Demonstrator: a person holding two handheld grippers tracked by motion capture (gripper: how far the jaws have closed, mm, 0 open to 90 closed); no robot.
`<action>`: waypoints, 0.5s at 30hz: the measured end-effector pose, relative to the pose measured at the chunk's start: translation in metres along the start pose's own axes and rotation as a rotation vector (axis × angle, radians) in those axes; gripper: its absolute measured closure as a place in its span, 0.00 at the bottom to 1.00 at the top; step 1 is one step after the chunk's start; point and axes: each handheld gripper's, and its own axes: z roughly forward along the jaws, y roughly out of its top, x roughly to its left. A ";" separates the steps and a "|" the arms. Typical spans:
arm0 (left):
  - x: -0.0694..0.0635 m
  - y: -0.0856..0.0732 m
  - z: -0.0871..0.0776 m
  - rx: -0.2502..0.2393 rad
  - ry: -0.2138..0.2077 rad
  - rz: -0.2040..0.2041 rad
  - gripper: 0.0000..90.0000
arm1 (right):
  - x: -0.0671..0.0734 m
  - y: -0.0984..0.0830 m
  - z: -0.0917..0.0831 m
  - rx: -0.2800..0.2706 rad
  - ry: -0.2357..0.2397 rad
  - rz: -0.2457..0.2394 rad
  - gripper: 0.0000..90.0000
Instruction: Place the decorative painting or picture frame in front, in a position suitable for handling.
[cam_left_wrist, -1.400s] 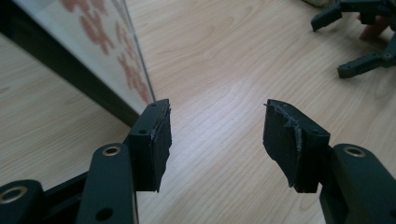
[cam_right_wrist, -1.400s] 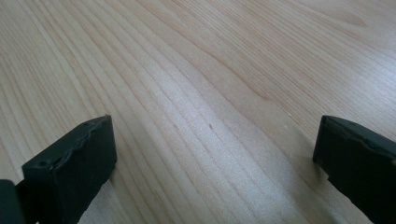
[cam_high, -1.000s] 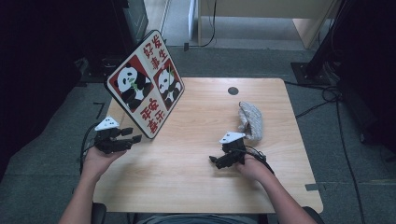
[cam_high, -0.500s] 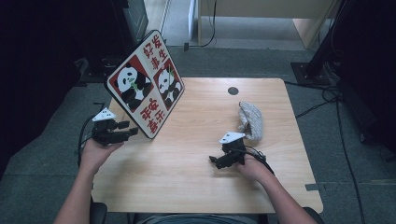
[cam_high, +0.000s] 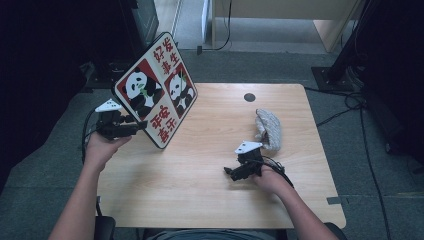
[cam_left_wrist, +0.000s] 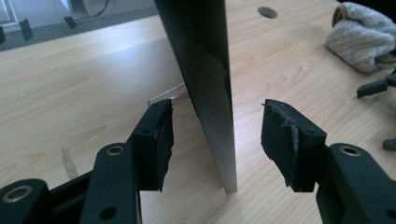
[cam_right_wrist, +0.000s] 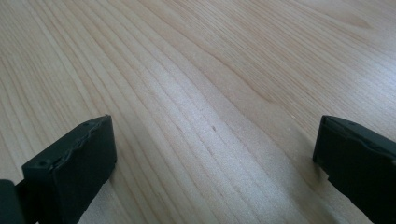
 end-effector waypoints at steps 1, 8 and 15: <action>0.000 0.000 0.000 0.000 0.000 0.000 0.49 | 0.000 0.000 0.000 0.000 0.000 0.000 0.00; 0.005 0.015 -0.005 -0.011 0.015 0.014 0.49 | 0.000 0.001 0.001 0.000 0.000 0.002 0.00; 0.007 0.031 -0.012 -0.033 0.018 0.015 0.50 | 0.000 0.001 0.001 -0.001 0.001 0.002 0.00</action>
